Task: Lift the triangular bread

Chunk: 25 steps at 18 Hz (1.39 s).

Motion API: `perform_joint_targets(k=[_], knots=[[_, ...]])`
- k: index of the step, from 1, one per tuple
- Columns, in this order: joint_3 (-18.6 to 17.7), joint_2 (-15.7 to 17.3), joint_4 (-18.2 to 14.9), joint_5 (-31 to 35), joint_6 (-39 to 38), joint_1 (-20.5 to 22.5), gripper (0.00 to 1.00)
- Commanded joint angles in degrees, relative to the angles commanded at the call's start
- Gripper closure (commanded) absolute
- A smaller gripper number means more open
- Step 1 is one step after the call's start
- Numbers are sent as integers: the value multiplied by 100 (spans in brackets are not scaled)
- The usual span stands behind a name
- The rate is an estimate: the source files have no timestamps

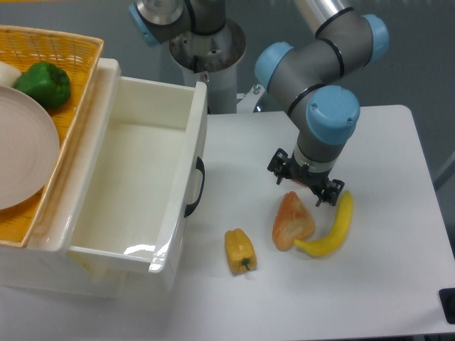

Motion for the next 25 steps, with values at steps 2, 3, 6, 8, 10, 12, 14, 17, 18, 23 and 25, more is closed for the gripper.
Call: perform_joint_targets(k=[2,3,6,8,10,12,14,17,18,23,25], knots=[[0,-9,-8,-9,-9,0,0],[0,-35,0,-26,-9,-9,0],[-9,-88,-9,-18,-79,-17,0],[-87,-97,-9,-18,-70,-17,0],[-141,-123,9,-26,-62,-26,0],[-228,-167,53,-26,-53,-44,0],[-377,-167,280,-26,-62,-53,0],[-571,-202,685,-18,-53,-96,0],[-580,-202,694,-18,-61,-114,0],[-589,-386,913,-9,-53,-140,0],[-589,-518,1081,0,-61,-184,0]])
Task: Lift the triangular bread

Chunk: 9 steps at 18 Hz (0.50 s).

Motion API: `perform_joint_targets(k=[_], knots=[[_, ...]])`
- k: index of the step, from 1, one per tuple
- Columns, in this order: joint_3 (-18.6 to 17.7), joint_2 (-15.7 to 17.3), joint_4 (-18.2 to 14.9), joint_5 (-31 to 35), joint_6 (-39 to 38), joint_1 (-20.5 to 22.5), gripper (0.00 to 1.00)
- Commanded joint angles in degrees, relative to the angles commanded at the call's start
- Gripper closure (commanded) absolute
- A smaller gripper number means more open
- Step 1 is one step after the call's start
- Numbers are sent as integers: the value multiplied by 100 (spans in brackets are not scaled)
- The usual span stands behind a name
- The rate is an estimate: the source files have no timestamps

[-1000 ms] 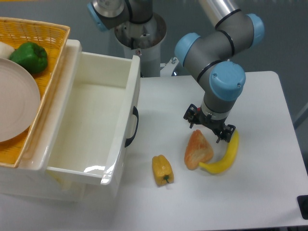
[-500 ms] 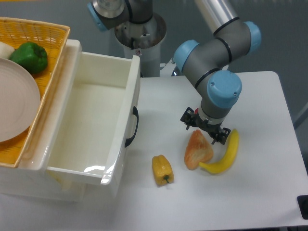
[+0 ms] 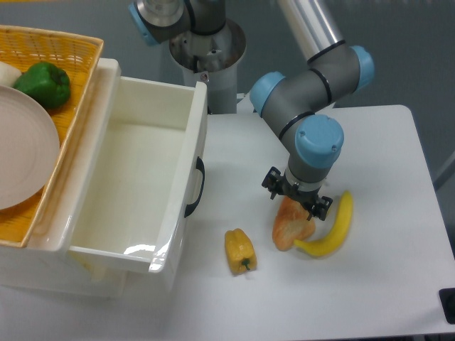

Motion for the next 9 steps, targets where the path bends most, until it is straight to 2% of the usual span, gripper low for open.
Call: perform_joint_targets(k=[9], knots=[[0,-308,18,-9,-44,9,0]])
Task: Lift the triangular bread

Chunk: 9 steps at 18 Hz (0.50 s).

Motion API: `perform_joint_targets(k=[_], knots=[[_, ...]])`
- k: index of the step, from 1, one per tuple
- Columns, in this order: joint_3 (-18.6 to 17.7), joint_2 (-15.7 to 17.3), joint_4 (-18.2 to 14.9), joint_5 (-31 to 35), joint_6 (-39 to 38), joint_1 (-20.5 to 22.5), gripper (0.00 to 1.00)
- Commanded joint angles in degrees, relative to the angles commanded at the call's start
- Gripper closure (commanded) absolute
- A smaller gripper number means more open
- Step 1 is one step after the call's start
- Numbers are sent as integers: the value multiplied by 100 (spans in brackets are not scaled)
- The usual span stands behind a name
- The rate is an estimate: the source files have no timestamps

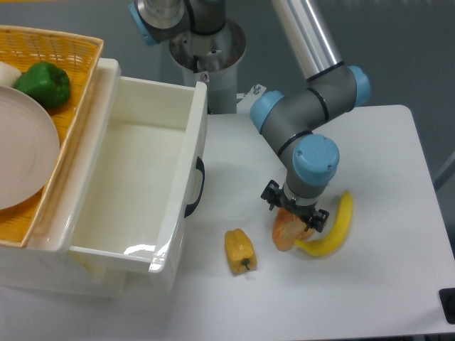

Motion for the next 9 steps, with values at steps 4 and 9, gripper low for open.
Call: perform_joint_targets(k=[4,9], knots=[[9,-79,0,0,-53,9,0],[18,-88,0,0,-44,35,31]])
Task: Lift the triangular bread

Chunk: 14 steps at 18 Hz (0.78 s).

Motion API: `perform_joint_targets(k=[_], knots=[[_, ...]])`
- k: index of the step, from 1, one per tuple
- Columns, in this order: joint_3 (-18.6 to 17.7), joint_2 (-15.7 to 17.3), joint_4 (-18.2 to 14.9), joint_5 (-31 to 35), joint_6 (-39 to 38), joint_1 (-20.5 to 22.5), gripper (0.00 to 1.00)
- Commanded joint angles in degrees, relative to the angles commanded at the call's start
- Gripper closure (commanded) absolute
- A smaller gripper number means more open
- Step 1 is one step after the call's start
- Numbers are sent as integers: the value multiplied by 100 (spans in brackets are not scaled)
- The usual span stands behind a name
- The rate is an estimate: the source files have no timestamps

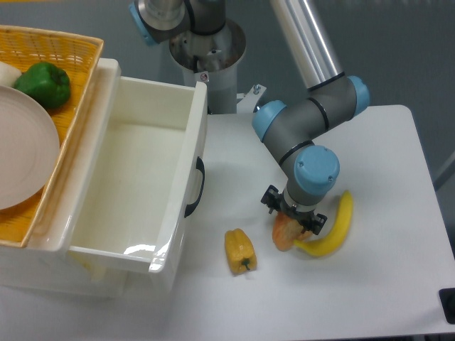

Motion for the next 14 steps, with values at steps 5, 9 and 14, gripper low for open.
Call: perform_joint_targets(k=[5,9,14], knots=[[88,0,-17,-9,-9,26,78],[219,17,-61,-26,-9,70,100],[518,193,-517,-17,26,70,100]])
